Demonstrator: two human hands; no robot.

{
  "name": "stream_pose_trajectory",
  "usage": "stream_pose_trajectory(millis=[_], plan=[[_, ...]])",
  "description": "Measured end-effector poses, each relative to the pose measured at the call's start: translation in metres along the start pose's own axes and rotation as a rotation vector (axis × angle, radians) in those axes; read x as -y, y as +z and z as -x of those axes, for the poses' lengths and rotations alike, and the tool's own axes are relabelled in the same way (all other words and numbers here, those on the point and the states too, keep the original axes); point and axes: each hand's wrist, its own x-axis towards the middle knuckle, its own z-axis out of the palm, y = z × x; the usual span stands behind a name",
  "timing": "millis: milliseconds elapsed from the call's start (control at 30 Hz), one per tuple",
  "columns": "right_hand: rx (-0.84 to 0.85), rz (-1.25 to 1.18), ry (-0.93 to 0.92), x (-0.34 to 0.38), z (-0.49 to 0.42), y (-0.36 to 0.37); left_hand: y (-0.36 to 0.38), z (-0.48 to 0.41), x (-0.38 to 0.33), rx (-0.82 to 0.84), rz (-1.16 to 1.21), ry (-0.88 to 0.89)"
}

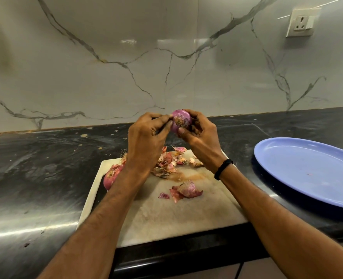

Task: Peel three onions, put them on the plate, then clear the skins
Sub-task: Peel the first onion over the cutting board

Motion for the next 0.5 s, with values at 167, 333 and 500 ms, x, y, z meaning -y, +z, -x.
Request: stream_pose_trajectory(millis=[167,333,500], plan=[[0.011,0.009,0.010,-0.0030,0.0004,-0.0006,0.0017,0.0032,-0.0022,0.040,-0.031,0.002],[0.034,-0.051,0.043,-0.0047,-0.0005,0.0015,0.0028,0.0035,-0.0030,0.001,0.080,-0.143],[0.053,-0.080,0.070,-0.0057,-0.0007,0.0032,0.0031,0.0034,-0.0034,0.013,0.179,-0.264]])
